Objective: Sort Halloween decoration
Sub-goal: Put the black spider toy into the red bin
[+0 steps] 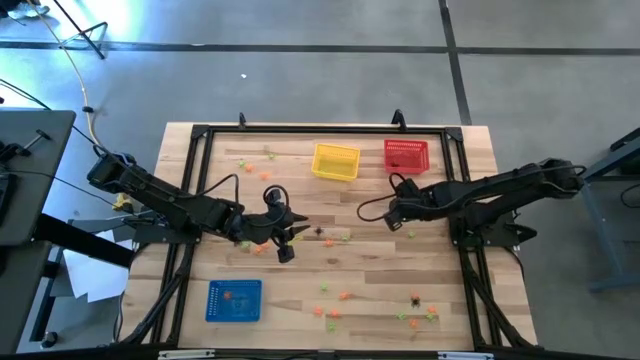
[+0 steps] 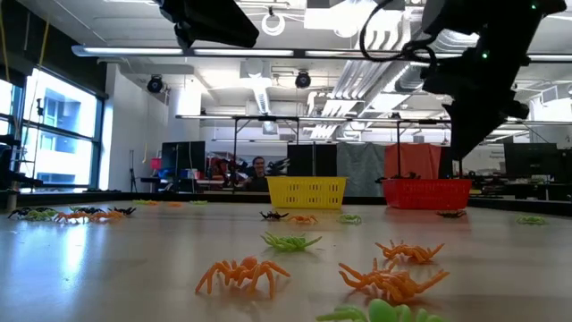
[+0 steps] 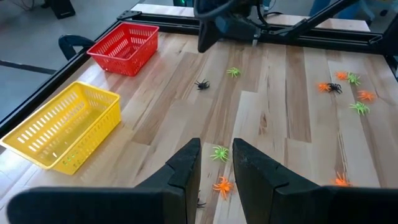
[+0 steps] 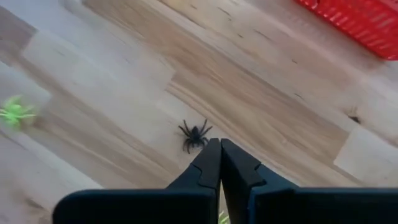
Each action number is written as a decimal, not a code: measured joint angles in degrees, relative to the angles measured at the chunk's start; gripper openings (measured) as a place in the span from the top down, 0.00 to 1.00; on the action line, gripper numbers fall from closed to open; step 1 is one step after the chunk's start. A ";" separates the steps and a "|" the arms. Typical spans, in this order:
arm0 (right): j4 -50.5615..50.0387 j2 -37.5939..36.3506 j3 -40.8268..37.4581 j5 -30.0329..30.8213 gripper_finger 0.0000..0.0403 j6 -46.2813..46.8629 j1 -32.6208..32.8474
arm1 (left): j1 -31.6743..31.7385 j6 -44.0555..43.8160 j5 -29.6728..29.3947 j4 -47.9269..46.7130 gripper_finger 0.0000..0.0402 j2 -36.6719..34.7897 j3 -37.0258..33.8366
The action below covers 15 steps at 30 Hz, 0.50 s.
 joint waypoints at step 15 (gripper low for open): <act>18.11 0.96 -7.45 -5.21 0.62 -6.44 -3.72 | 0.00 0.01 1.86 -0.04 0.81 0.00 0.00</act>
